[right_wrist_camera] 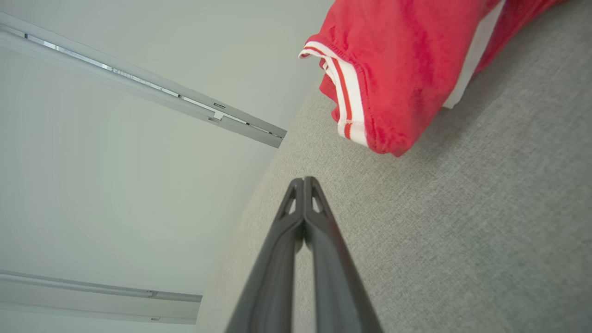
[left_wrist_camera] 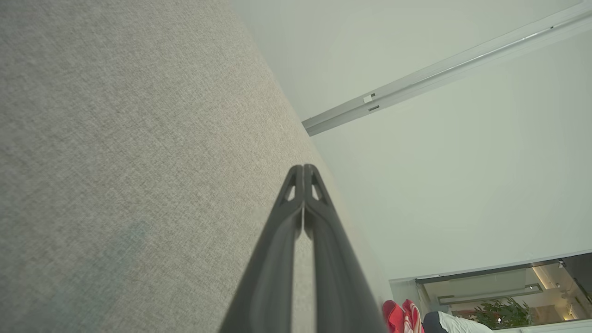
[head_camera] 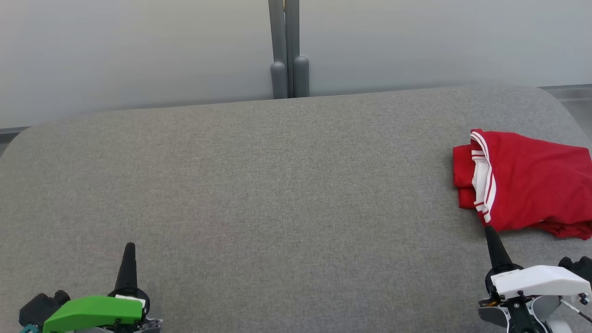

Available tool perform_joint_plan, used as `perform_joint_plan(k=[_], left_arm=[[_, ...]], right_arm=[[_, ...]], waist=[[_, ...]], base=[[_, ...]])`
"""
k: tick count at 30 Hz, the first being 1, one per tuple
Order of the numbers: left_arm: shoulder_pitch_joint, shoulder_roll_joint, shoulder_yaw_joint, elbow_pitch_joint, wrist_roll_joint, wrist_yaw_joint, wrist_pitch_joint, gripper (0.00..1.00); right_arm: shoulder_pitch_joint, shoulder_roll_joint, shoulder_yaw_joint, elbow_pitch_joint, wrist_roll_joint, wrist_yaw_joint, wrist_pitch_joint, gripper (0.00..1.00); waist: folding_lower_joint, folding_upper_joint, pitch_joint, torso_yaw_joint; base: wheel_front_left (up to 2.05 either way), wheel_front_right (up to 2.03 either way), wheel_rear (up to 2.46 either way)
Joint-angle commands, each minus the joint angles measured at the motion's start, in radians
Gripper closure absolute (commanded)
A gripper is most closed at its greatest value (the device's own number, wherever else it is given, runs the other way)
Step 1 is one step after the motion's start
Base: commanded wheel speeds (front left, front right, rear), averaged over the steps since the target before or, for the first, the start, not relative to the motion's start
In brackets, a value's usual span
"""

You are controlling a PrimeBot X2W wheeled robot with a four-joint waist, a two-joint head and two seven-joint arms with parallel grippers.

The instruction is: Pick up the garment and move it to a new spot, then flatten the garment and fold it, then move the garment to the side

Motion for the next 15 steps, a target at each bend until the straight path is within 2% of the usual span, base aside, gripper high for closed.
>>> perform_joint_plan(k=[1,15], left_arm=[[-0.022,0.002,0.007,-0.012,-0.023,-0.003,0.006,1.0],[-0.037,0.0,0.018,-0.024,-0.147,-0.004,0.04,1.0]], right_arm=[[-0.021,-0.007,0.0,-0.013,0.03,0.0,0.007,1.0],[-0.032,-0.008,0.002,-0.023,0.182,0.0,0.042,1.0]], waist=[[0.0,0.0,0.0,0.0],[0.0,0.0,0.001,-0.001]], base=[[0.0,0.0,0.0],[0.0,0.0,0.0]])
